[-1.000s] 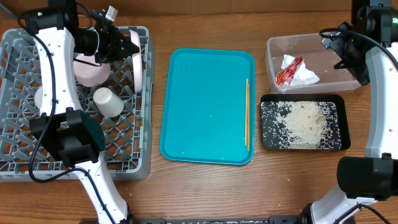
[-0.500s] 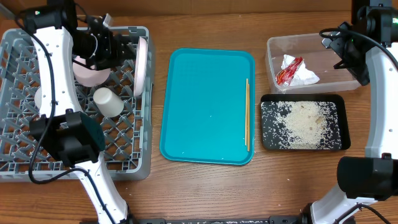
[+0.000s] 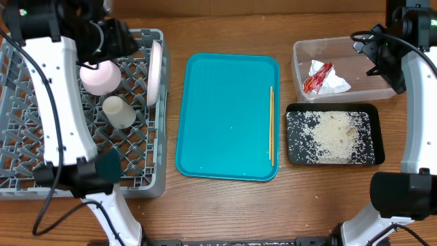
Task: Sort waste into correct bins and load items into the dishwasher
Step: 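Open the left gripper and move it right toward the chopsticks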
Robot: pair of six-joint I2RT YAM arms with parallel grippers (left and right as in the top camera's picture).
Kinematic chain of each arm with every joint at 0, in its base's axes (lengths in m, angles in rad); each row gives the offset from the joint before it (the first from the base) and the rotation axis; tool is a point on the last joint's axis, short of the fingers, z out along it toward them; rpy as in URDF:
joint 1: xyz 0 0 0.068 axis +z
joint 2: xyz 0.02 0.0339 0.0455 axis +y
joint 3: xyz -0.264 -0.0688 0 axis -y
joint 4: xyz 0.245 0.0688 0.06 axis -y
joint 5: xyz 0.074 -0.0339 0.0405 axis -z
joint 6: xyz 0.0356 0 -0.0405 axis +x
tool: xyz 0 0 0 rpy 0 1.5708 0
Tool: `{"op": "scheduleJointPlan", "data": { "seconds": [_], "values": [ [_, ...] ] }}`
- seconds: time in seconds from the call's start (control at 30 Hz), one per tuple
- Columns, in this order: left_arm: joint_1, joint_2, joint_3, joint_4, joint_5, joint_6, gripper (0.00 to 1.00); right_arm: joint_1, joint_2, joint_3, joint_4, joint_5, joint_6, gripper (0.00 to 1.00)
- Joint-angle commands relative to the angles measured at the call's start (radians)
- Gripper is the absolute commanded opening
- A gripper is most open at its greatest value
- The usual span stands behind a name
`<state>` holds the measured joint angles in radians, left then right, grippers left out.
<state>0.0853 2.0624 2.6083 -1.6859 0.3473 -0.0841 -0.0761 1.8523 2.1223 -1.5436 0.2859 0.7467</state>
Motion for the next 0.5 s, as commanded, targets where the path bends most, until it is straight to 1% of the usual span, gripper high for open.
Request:
{"op": "scheduleJointPlan", "data": {
  "seconds": [0.0, 0.17, 0.23, 0.3, 0.4, 0.47],
  "values": [
    [-0.096, -0.055, 0.023, -0.003, 0.047, -0.022, 0.61, 0.004, -0.006, 0.002, 0.005, 0.012, -0.004, 1.0],
    [-0.28, -0.048, 0.01, -0.003, 0.04, -0.048, 0.62, 0.003, -0.006, 0.002, 0.005, 0.012, -0.004, 1.0],
    [-0.354, -0.038, 0.006, -0.003, 0.014, -0.057, 0.61, 0.003, -0.006, 0.002, 0.005, 0.012, -0.004, 1.0],
    [-0.428, -0.023, 0.002, -0.003, -0.054, -0.1, 0.61, 0.003, -0.006, 0.002, 0.005, 0.012, -0.003, 1.0],
    [-0.539, 0.014, -0.003, -0.003, -0.193, -0.198, 0.6, 0.003, -0.006, 0.002, 0.005, 0.012, -0.004, 1.0],
    [-0.599, 0.046, -0.003, -0.003, -0.238, -0.224, 0.6, 0.003, -0.006, 0.002, 0.005, 0.012, -0.003, 1.0]
  ]
}}
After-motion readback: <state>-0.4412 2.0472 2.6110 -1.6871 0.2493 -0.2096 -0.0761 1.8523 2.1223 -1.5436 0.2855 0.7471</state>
